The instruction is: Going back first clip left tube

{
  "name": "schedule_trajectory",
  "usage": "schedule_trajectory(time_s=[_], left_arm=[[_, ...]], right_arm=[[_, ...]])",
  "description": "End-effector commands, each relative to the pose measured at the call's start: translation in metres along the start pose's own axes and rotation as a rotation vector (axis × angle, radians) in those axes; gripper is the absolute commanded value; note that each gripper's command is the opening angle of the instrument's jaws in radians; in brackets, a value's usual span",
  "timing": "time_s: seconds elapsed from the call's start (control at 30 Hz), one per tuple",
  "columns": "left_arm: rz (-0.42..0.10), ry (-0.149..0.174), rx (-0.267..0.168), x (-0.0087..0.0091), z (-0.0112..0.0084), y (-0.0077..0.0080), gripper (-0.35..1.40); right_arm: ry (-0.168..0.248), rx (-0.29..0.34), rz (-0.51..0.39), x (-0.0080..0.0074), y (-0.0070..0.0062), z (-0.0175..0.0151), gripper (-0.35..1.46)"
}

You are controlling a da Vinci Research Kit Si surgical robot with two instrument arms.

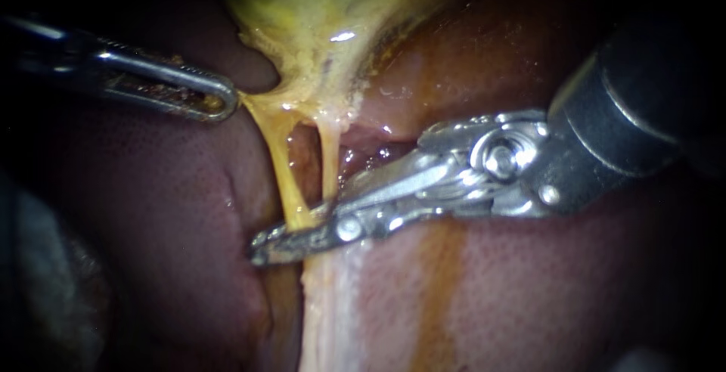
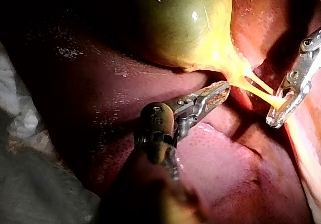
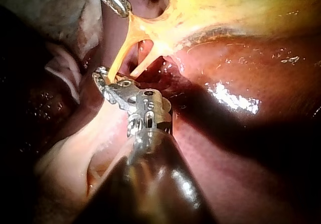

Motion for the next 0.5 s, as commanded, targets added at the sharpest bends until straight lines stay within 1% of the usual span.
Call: schedule_trajectory(time_s=[0.03,0.07,0.1,0.13,0.17,0.23,0.3,0.4,0.47,0.5], left_arm=[[0.000,0.000,0.000,0.0000,0.0000,0.0000,-0.35],[0.000,0.000,0.000,0.0000,0.0000,0.0000,-0.35],[0.000,0.000,0.000,0.0000,0.0000,0.0000,-0.35],[0.000,0.000,0.000,0.0000,0.0000,0.0000,-0.35],[0.000,0.000,0.000,0.0000,0.0000,0.0000,-0.35],[0.000,0.000,0.000,0.0000,0.0001,0.0000,-0.35],[0.000,0.000,0.000,0.0000,0.0001,0.0000,-0.35],[0.000,0.000,0.000,0.0000,0.0001,0.0000,-0.35],[0.000,0.000,0.001,-0.0001,0.0001,-0.0001,-0.35],[0.000,0.000,0.001,-0.0001,0.0001,-0.0001,-0.35]], right_arm=[[0.008,0.005,-0.001,-0.0001,0.0001,0.0000,-0.35],[0.017,0.013,-0.002,-0.0001,0.0002,0.0000,-0.17],[0.032,0.026,-0.003,-0.0002,0.0002,0.0000,-0.06],[0.054,0.045,-0.005,-0.0004,0.0004,0.0001,0.04],[0.067,0.056,-0.007,-0.0006,0.0006,0.0002,0.16],[0.086,0.072,-0.011,-0.0010,0.0009,0.0005,0.31],[0.098,0.082,-0.016,-0.0015,0.0013,0.0010,0.39],[0.111,0.084,-0.070,-0.0023,0.0020,0.0017,0.43],[0.125,0.065,-0.124,-0.0026,0.0025,0.0020,0.45],[0.139,0.048,-0.158,-0.0026,0.0028,0.0020,0.46]])
